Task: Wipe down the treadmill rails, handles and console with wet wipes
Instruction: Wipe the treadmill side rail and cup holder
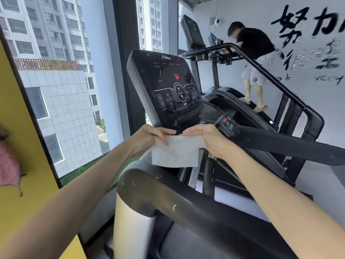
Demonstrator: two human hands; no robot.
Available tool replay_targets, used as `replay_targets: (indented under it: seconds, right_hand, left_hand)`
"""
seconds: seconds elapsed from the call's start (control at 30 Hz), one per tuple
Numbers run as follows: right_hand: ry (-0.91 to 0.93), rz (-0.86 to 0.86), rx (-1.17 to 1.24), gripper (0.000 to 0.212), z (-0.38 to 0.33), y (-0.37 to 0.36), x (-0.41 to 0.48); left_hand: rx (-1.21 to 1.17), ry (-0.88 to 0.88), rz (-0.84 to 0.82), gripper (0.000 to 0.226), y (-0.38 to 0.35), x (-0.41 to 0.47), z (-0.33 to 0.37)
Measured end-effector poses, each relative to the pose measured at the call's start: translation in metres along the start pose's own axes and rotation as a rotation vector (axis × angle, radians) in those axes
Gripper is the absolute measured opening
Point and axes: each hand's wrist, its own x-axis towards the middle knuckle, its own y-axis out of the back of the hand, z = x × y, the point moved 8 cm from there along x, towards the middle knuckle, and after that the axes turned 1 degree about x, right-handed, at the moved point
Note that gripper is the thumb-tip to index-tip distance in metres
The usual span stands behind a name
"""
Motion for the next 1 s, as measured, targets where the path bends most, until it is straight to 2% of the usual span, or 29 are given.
replay_targets:
  seconds: [0.07, 0.13, 0.3, 0.47, 0.63, 0.77, 0.9, 1.0]
  right_hand:
    - [0.010, 0.016, -0.093, 0.020, 0.002, 0.000, 0.010]
    - [-0.015, 0.033, -0.127, 0.020, 0.008, 0.000, 0.021]
    - [-0.072, 0.012, -0.098, 0.036, 0.012, -0.007, 0.046]
    - [-0.028, 0.212, -0.216, 0.016, 0.007, -0.011, 0.068]
    - [0.032, 0.317, -0.246, 0.021, -0.002, -0.017, 0.074]
    - [0.011, 0.291, -0.169, 0.029, -0.003, -0.021, 0.075]
    - [0.012, 0.322, -0.141, 0.020, -0.008, -0.024, 0.076]
    - [-0.015, 0.328, -0.090, 0.022, -0.005, -0.029, 0.076]
  left_hand:
    - [0.066, -0.005, -0.055, 0.056, 0.010, 0.012, -0.004]
    - [0.128, 0.003, -0.103, 0.050, 0.020, 0.024, -0.010]
    - [0.183, 0.061, -0.150, 0.044, 0.054, 0.053, -0.027]
    - [0.224, -0.033, -0.186, 0.045, 0.085, 0.074, -0.027]
    - [0.033, -0.072, -0.161, 0.046, 0.104, 0.088, -0.023]
    - [-0.042, -0.043, -0.215, 0.026, 0.110, 0.095, -0.029]
    - [-0.089, -0.028, -0.255, 0.035, 0.113, 0.098, -0.034]
    - [-0.136, -0.019, -0.296, 0.035, 0.113, 0.097, -0.034]
